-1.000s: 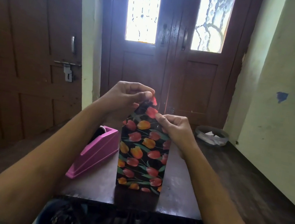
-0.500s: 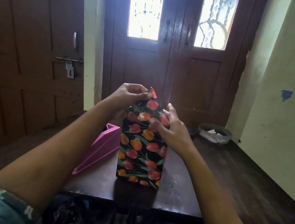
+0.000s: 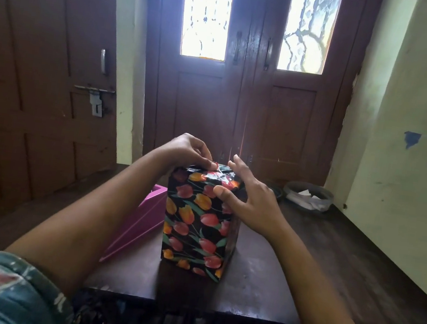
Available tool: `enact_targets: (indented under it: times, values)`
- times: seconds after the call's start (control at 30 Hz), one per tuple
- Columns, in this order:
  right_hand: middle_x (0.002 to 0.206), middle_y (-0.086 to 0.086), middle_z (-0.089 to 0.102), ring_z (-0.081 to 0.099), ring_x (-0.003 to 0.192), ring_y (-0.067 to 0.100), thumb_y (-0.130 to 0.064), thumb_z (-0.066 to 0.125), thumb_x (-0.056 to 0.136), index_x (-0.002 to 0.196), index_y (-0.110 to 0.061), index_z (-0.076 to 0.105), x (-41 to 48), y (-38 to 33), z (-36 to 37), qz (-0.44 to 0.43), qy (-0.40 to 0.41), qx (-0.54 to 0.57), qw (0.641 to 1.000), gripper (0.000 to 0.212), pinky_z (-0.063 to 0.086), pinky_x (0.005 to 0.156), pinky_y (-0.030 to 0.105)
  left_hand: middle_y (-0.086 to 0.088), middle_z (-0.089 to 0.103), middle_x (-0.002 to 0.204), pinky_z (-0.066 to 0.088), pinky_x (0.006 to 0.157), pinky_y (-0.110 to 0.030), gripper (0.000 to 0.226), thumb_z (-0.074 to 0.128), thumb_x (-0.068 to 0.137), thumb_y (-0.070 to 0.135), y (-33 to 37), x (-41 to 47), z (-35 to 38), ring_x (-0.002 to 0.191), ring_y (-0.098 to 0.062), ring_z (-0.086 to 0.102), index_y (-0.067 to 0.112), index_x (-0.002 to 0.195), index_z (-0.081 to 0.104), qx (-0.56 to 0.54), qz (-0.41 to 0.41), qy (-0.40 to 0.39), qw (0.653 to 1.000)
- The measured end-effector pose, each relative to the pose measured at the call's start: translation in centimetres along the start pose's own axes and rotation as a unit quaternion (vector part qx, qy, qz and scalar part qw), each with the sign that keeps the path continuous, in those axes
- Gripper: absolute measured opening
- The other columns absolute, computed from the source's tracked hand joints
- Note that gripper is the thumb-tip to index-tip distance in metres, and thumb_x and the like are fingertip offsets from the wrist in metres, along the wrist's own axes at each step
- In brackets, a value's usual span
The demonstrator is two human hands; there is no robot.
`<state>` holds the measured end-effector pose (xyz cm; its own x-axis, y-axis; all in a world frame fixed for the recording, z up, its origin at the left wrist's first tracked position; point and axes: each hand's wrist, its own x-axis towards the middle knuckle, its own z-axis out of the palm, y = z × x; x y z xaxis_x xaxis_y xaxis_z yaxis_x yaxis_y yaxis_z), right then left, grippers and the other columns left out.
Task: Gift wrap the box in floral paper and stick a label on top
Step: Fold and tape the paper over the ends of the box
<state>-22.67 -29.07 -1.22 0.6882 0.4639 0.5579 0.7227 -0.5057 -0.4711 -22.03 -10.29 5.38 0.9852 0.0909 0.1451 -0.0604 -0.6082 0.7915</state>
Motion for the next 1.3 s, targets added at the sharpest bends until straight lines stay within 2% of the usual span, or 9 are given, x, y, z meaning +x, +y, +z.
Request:
enact_targets:
  times: [0.2, 0.33, 0.5, 0.67, 0.8, 0.9, 1.07, 1.23, 1.3]
  values:
    - [0.140, -0.006, 0.049, 0.047, 0.127, 0.017, -0.062, 0.056, 0.073, 0.143, -0.026, 0.032, 0.3, 0.0, -0.3, 0.002, 0.025, 0.040, 0.999, 0.082, 0.038, 0.103, 0.036, -0.005, 0.063, 0.103, 0.054, 0.061, -0.026, 0.040, 0.077, 0.074, 0.018, 0.7, 0.5, -0.2, 0.085, -0.018, 0.063, 0.014, 0.111, 0.062, -0.043, -0.063, -0.060, 0.995]
    - [0.138, -0.005, 0.050, 0.049, 0.124, 0.015, -0.046, 0.065, 0.081, 0.143, -0.024, 0.031, 0.7, 0.3, -1.4, -0.001, -0.023, 0.050, 0.998, 0.074, 0.041, 0.104, 0.039, -0.006, 0.065, 0.100, 0.054, 0.060, -0.030, 0.030, 0.073, 0.077, 0.017, 0.8, 0.9, -0.1, 0.083, -0.022, 0.065, 0.016, 0.105, 0.065, -0.062, -0.113, -0.075, 0.989]
    - [0.138, -0.008, 0.049, 0.046, 0.124, 0.010, -0.042, 0.066, 0.081, 0.142, -0.028, 0.030, 0.6, 1.0, -2.2, -0.007, -0.074, 0.075, 0.994, 0.072, 0.041, 0.104, 0.040, -0.013, 0.068, 0.109, 0.057, 0.072, -0.035, 0.052, 0.074, 0.074, 0.027, 0.2, 0.5, -0.9, 0.088, -0.027, 0.068, 0.008, 0.121, 0.059, -0.055, -0.158, -0.124, 0.978]
    - [0.125, -0.004, 0.059, 0.058, 0.111, 0.012, -0.049, 0.054, 0.079, 0.126, -0.035, 0.050, 0.7, 0.3, -2.4, -0.007, -0.108, 0.097, 0.989, 0.049, 0.052, 0.091, 0.038, -0.009, 0.067, 0.095, 0.056, 0.056, -0.026, 0.024, 0.070, 0.079, 0.019, -0.2, -0.6, -1.0, 0.069, -0.020, 0.067, 0.012, 0.101, 0.064, -0.089, -0.159, -0.120, 0.976]
    - [0.141, -0.003, 0.047, 0.040, 0.131, 0.012, -0.065, 0.045, 0.075, 0.137, -0.027, 0.045, 1.6, -1.3, -1.8, -0.035, -0.094, -0.053, 0.994, 0.072, 0.033, 0.105, 0.032, -0.013, 0.065, 0.112, 0.056, 0.069, -0.034, 0.081, 0.086, 0.054, 0.028, -1.1, 0.3, -1.0, 0.089, -0.027, 0.067, 0.007, 0.125, 0.055, -0.066, -0.172, -0.144, 0.972]
    - [0.148, -0.009, 0.037, 0.030, 0.138, 0.011, -0.073, 0.046, 0.073, 0.140, -0.033, 0.039, 2.2, -1.9, -1.0, -0.017, -0.126, -0.107, 0.986, 0.078, 0.028, 0.108, 0.035, -0.013, 0.064, 0.115, 0.054, 0.085, -0.038, 0.055, 0.074, 0.074, 0.025, -0.9, -0.1, -0.6, 0.100, -0.030, 0.065, 0.009, 0.123, 0.055, -0.073, -0.173, -0.099, 0.977]
    - [0.141, -0.012, 0.046, 0.046, 0.125, 0.014, -0.078, 0.037, 0.062, 0.137, -0.038, 0.042, 2.4, -1.9, -0.1, 0.036, -0.097, -0.106, 0.989, 0.085, 0.042, 0.092, 0.035, -0.010, 0.065, 0.095, 0.055, 0.051, -0.025, 0.028, 0.058, 0.089, 0.022, -1.2, -0.8, -1.0, 0.068, -0.019, 0.067, 0.012, 0.115, 0.057, -0.118, -0.164, -0.090, 0.975]
    - [0.142, -0.010, 0.045, 0.045, 0.125, 0.016, -0.079, 0.040, 0.065, 0.138, -0.038, 0.041, 2.4, -1.9, 0.0, 0.045, -0.096, -0.125, 0.986, 0.083, 0.039, 0.088, 0.033, -0.007, 0.064, 0.097, 0.053, 0.055, -0.021, 0.027, 0.059, 0.089, 0.012, -2.8, -2.9, -2.0, 0.073, -0.012, 0.064, 0.012, 0.116, 0.058, -0.136, -0.096, 0.001, 0.986]
    - [0.143, -0.010, 0.044, 0.044, 0.127, 0.017, -0.079, 0.041, 0.067, 0.138, -0.038, 0.041, 2.4, -2.0, -0.1, 0.049, -0.099, -0.131, 0.985, 0.081, 0.037, 0.086, 0.033, -0.011, 0.065, 0.100, 0.056, 0.069, -0.026, 0.027, 0.060, 0.088, 0.007, -3.9, -4.1, -2.9, 0.084, -0.019, 0.065, 0.004, 0.114, 0.061, -0.088, -0.073, 0.058, 0.992]
